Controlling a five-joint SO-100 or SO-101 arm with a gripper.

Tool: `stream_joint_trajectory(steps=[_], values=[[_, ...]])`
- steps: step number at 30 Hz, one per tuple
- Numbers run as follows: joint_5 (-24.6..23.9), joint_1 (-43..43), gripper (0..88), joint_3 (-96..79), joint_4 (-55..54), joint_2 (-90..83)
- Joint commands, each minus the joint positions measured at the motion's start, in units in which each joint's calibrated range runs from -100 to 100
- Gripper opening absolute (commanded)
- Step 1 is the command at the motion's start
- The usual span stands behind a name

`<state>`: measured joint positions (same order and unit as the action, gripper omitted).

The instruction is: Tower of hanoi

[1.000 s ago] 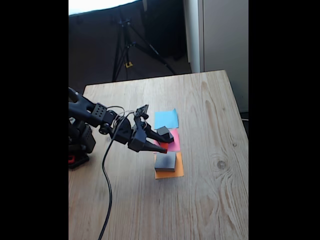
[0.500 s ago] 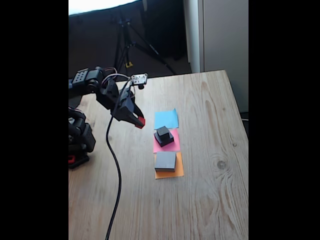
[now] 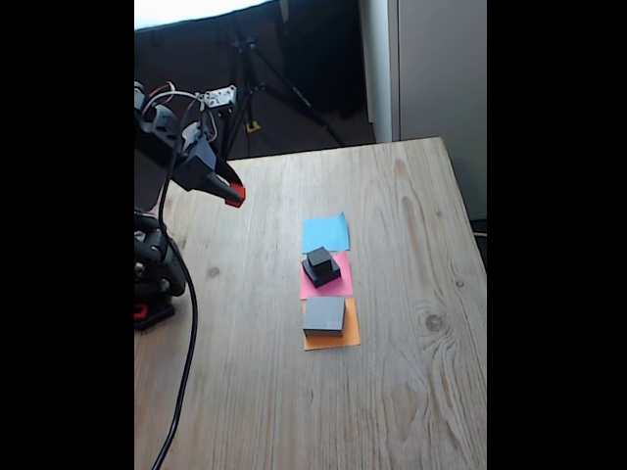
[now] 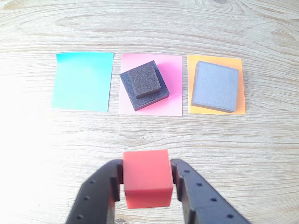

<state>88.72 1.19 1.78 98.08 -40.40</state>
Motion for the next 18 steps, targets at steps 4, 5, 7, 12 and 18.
stream_joint_trajectory(steps=[4, 5, 7, 12, 18], values=[[-2.43, -1.65, 0.2, -11.69, -8.76, -4.49], [-2.26, -1.65, 0.2, -14.51, -11.11, -5.25], [-2.43, -1.65, 0.2, -19.6, -15.56, -6.53], [-5.44, -1.31, 0.2, -29.42, -29.24, -7.74], [-5.1, -0.06, 0.2, -43.05, -47.29, -7.89]])
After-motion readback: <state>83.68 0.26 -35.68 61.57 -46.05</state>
